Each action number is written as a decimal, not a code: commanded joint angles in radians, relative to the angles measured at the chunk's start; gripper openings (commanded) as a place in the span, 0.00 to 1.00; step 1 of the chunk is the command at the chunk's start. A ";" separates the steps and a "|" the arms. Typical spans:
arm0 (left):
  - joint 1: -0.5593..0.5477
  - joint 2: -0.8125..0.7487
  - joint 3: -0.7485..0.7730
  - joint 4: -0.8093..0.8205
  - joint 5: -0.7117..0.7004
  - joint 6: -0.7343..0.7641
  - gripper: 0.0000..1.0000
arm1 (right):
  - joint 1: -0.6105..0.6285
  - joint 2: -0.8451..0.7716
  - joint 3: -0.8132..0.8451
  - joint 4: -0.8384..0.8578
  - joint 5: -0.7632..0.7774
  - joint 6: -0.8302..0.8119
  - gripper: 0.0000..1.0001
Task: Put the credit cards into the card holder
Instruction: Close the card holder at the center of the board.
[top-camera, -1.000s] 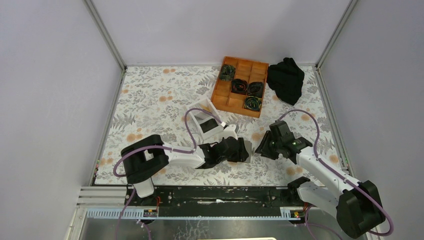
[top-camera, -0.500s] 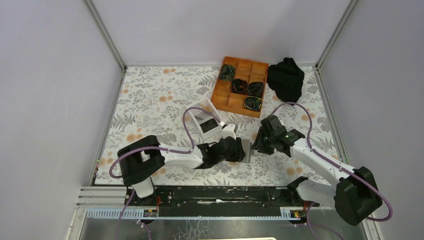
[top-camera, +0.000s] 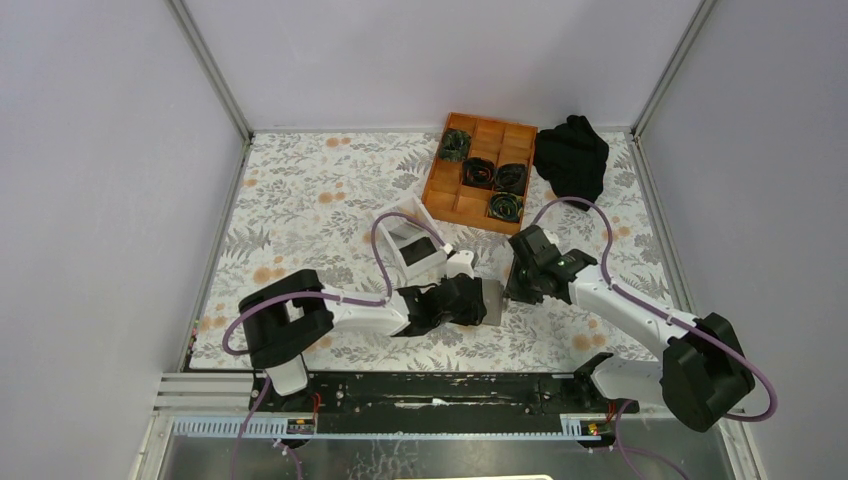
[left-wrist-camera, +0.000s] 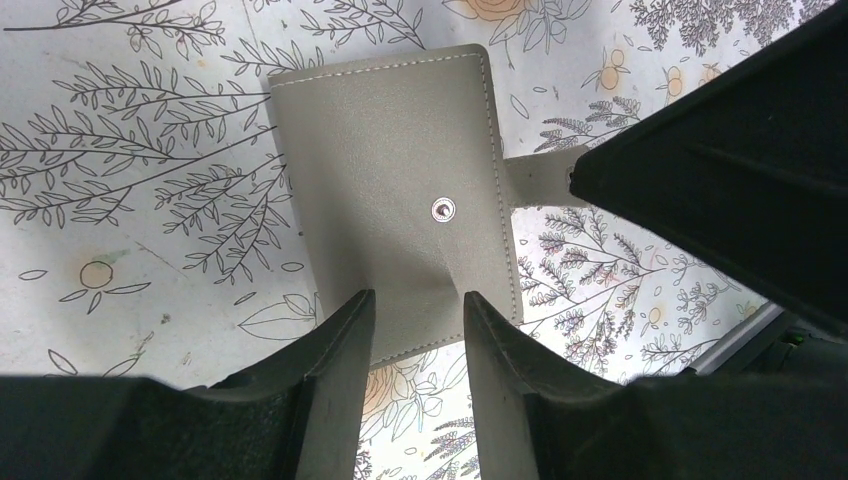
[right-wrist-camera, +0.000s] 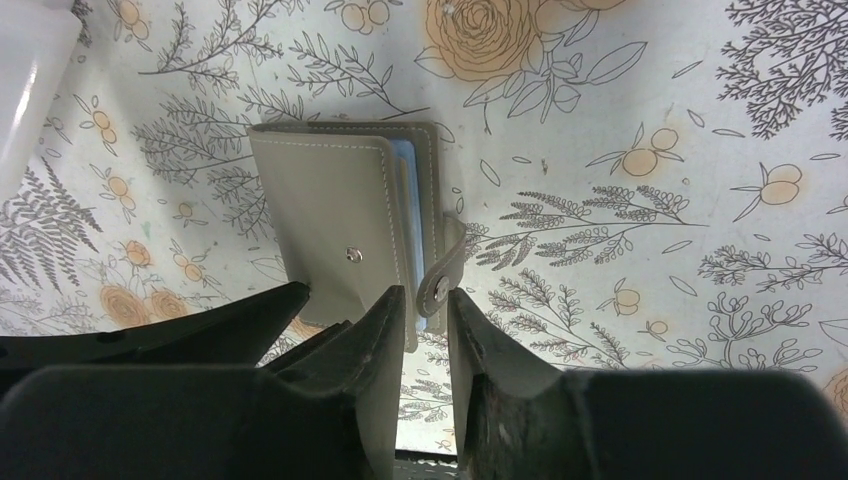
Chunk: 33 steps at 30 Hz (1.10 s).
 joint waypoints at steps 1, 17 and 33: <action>-0.006 0.024 0.027 -0.056 -0.001 0.037 0.45 | 0.033 0.014 0.048 -0.031 0.045 0.006 0.28; -0.006 0.052 0.027 -0.089 0.024 0.026 0.44 | 0.060 0.035 0.063 -0.051 0.099 0.005 0.20; -0.007 0.051 0.016 -0.096 0.021 0.013 0.44 | 0.060 0.064 0.070 -0.040 0.105 -0.005 0.15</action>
